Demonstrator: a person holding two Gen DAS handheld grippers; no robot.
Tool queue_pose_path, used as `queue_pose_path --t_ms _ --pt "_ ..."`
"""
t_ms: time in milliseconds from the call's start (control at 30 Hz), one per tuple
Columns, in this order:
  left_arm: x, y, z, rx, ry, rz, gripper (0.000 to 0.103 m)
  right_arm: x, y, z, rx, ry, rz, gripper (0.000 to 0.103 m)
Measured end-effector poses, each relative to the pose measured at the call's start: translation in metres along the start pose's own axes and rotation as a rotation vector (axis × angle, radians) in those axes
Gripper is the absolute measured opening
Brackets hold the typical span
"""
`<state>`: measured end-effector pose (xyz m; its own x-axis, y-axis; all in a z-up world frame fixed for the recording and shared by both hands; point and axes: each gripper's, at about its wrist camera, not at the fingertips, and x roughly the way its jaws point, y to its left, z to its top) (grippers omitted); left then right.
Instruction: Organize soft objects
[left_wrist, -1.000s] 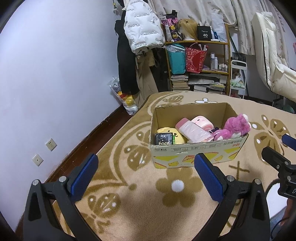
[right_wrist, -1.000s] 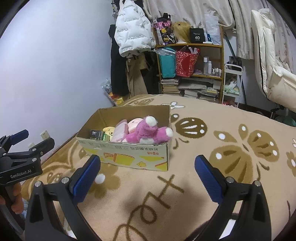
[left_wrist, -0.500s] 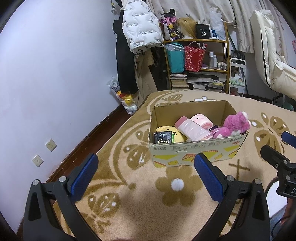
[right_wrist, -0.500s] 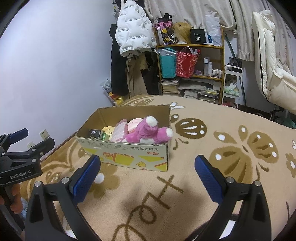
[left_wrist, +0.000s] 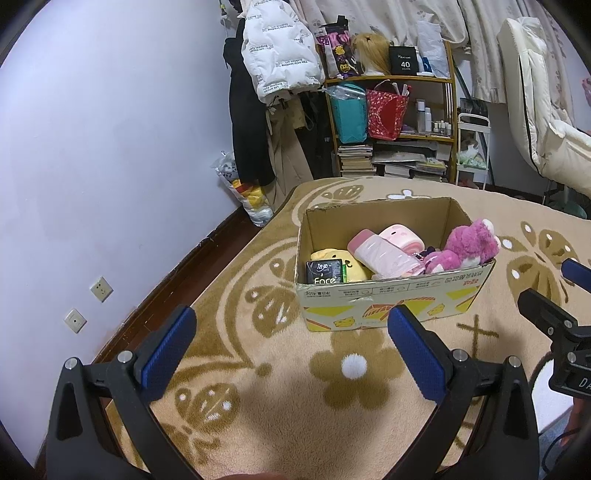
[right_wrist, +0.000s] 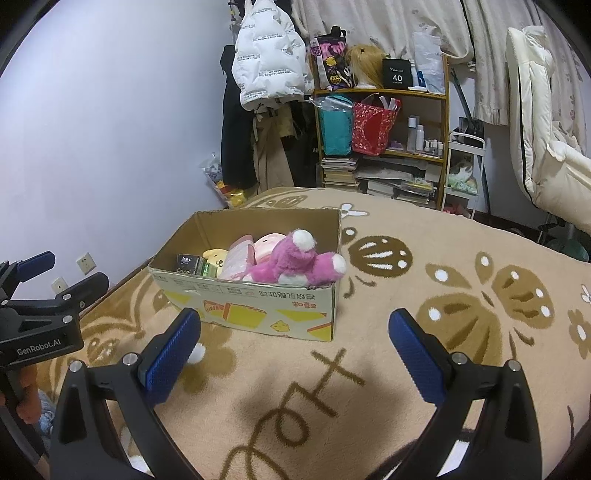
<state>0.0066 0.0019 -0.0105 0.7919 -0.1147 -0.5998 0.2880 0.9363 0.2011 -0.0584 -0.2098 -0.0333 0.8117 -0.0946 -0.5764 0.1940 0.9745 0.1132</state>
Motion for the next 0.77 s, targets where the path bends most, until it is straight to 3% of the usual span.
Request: queue_pose_path --t_ms 767 --pt "0.0051 0.0011 -0.0022 0.008 0.010 0.012 0.102 0.0007 -0.0002 -0.0008 -0.004 0.005 -0.001 0.103"
